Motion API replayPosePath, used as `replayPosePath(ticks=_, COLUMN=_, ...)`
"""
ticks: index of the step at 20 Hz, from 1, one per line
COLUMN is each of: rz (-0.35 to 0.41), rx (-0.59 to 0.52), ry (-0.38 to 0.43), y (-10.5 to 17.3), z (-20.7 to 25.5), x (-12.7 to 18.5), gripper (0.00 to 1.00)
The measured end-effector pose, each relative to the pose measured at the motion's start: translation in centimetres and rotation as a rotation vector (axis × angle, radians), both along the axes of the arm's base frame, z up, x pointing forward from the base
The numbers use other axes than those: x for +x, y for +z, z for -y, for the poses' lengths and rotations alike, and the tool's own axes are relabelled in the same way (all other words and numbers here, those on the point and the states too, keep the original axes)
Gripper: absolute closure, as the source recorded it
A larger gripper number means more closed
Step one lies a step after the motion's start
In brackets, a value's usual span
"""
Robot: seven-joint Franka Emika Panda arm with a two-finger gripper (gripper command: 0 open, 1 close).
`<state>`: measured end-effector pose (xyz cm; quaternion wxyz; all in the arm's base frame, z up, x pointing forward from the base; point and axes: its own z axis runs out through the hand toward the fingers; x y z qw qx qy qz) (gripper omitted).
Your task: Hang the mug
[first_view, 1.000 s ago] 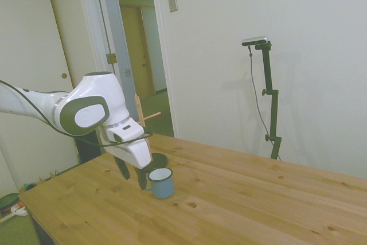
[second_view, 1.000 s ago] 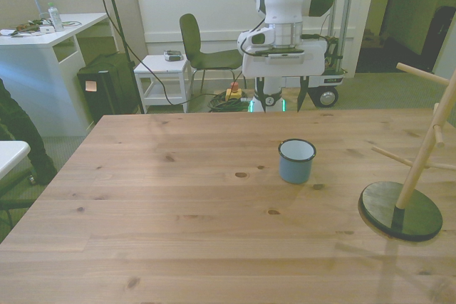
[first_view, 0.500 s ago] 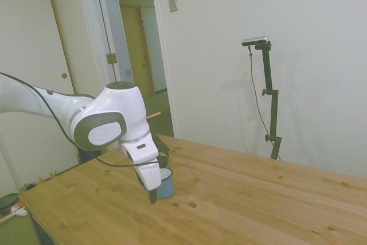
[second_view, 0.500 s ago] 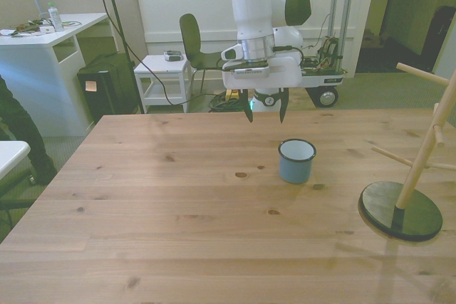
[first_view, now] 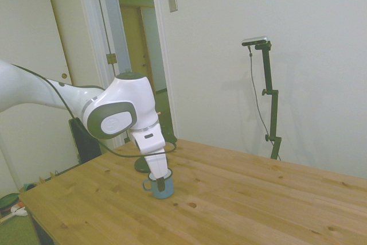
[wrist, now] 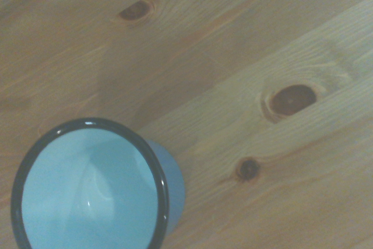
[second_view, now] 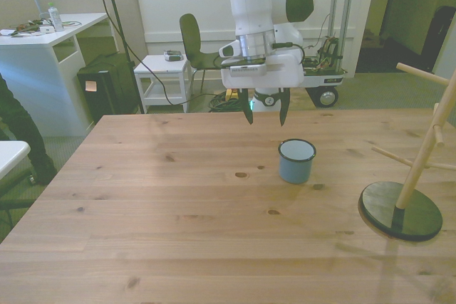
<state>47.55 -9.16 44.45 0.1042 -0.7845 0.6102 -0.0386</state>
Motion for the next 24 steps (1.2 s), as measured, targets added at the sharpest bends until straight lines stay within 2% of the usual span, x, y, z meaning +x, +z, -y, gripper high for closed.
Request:
replayPosePath(ticks=6, rz=-0.035, rx=0.005, ry=0.007, y=-1.7, z=-2.7, x=3.8, gripper=0.00)
replayPosePath(ticks=17, rz=-0.091, rx=0.004, ry=0.016, y=-4.9, z=-5.9, x=7.4, gripper=0.00)
replayPosePath(ticks=18, rz=-0.095, rx=0.004, ry=0.019, y=-5.2, z=-6.1, x=7.7, gripper=1.00)
replayPosePath(ticks=24, rz=-0.115, rx=0.001, ry=0.026, y=-6.5, z=-6.3, x=7.9, gripper=1.00)
